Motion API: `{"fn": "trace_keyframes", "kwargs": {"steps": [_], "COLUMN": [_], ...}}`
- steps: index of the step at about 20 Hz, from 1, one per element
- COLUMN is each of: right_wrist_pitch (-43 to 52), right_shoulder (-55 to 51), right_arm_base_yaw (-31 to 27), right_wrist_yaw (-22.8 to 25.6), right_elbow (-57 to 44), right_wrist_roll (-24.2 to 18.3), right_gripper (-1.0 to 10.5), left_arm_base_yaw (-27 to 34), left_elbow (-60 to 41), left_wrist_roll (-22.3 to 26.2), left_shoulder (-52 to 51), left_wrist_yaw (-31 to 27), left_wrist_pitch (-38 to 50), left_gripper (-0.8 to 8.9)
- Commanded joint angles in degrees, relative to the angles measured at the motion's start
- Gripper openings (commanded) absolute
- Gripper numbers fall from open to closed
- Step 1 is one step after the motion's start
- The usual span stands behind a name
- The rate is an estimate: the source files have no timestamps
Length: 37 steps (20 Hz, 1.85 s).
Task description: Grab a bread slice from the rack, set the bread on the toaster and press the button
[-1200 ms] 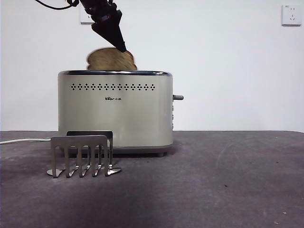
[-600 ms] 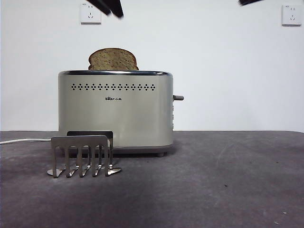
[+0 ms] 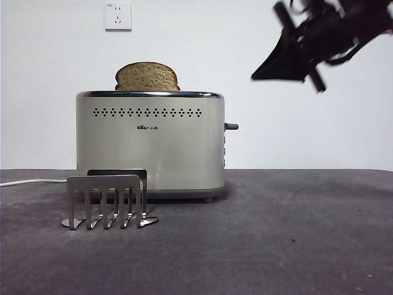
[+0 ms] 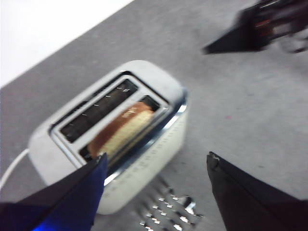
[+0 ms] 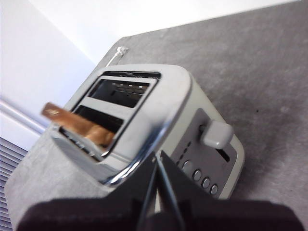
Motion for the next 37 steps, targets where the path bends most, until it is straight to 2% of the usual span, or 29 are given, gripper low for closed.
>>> {"fn": "trace_keyframes", "kwargs": {"steps": [1, 10, 15, 24, 27, 29, 30, 37], "right_wrist_pitch": [1.07, 1.03, 1.05, -0.11, -2.91, -5.75, -6.82, -7.96], "right_shoulder": [4.83, 14.88, 16.79, 21.44, 23.04, 23.71, 23.93, 24.39], "right_arm_base_yaw": [0.83, 2.71, 3.04, 3.37, 3.54, 3.78, 3.78, 3.78], "right_wrist_yaw": [0.02, 1.44, 4.13, 4.55, 5.20, 8.72, 8.96, 8.98], "right_elbow": [3.02, 11.89, 12.22, 12.22, 12.22, 12.22, 12.22, 12.22], "right_wrist_roll": [2.38, 2.34, 1.66, 0.74, -1.99, -4.83, -5.53, -5.81], "right_gripper": [-0.1, -0.1, -0.1, -0.1, -0.1, -0.1, -0.1, -0.1], "left_arm_base_yaw": [-0.07, -0.07, -0.07, -0.07, -0.07, -0.07, -0.07, -0.07], "left_elbow": [-0.26, -0.26, -0.26, -0.26, -0.26, -0.26, -0.26, -0.26], "left_wrist_roll": [-1.49, -1.49, -1.44, -1.44, -1.44, -1.44, -1.44, -1.46], "left_shoulder": [-1.03, -2.19, -2.19, -2.19, -2.19, -2.19, -2.19, -2.19], "left_wrist_yaw": [1.20, 1.18, 1.16, 1.18, 1.18, 1.18, 1.18, 1.18], "left_wrist_pitch": [-1.57, -5.49, -5.62, -5.60, -5.57, -5.60, -5.62, -5.66], "left_gripper": [3.49, 3.47, 3.46, 3.47, 3.46, 3.46, 3.46, 3.46]}}
